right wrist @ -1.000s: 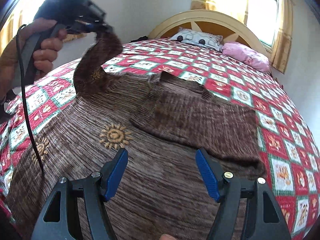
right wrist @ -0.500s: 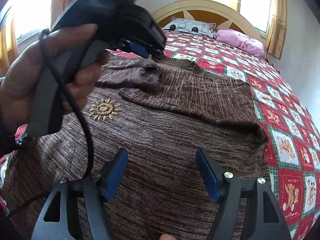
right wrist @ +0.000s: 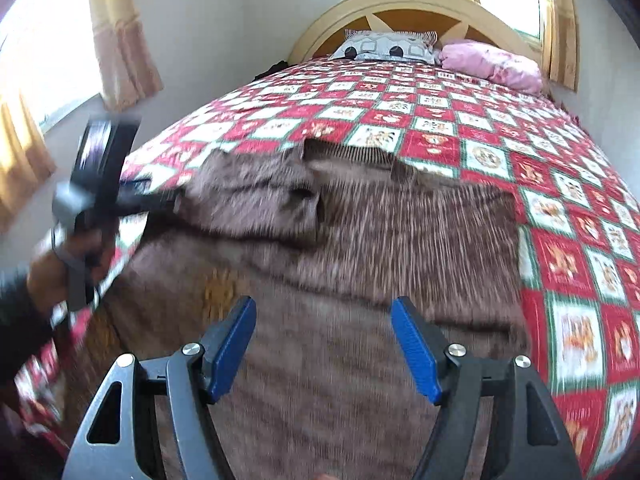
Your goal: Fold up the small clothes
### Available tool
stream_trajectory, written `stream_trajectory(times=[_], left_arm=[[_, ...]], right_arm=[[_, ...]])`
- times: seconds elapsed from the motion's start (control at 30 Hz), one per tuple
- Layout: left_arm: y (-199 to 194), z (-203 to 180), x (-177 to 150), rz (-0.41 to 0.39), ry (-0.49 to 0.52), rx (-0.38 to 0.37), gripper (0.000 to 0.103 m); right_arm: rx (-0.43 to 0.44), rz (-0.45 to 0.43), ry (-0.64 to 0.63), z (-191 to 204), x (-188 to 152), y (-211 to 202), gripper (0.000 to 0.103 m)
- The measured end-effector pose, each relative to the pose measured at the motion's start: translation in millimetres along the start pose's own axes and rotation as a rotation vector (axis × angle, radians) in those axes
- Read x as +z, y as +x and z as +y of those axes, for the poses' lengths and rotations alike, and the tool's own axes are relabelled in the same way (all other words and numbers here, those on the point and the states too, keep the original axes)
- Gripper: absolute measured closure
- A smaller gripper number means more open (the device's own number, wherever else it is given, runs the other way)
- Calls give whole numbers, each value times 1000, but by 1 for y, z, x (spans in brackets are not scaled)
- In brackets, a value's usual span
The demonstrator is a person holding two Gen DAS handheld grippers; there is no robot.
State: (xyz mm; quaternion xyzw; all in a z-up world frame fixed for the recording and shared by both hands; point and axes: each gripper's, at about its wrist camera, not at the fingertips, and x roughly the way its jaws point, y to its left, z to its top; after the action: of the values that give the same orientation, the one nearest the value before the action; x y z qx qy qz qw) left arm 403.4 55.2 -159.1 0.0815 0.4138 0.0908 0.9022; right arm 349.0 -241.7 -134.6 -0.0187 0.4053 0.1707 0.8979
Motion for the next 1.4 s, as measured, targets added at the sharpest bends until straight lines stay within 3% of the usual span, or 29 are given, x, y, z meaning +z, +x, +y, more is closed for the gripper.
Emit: stream_trajectory(times=[0.07,0.17,0.27,0.4,0.5,0.53,0.67,0.9,1.07,1.17,1.23,1.4], left_arm=[[7,1,-7,20,-15,-19,31],[1,-5,-10,-8,17,-14,31],[1,-10,-15,-24,39,-14,31],[4,0,-15,-19,-3,-68,31],[7,6,-15,-14,-30,-99,30],[7,8,-16,-12,-39,-103,27],[11,13,-16,-1,-72,-139,27],[15,19,-17,14,-112,-165,21],[16,25,-18,25,-139,-188,20],[16,24,-18,26,-140,-189,20],[17,25,-18,27,-144,-194,20],[17,29,-19,29,-165,-229,17]], right_arm=[[-3,29,-9,3,19,17,33],[-23,60,-31,13,43,48,48],[-30,78,-47,27,60,81,49],[-76,114,-76,36,71,118,49],[-102,116,21,18,78,133,62],[-110,104,125,0,80,132,62],[-180,69,282,-40,72,114,62],[89,104,305,-20,48,87,62],[103,157,256,5,37,97,62],[74,156,249,9,35,103,76],[93,151,246,10,36,102,93],[87,80,177,26,42,70,95]])
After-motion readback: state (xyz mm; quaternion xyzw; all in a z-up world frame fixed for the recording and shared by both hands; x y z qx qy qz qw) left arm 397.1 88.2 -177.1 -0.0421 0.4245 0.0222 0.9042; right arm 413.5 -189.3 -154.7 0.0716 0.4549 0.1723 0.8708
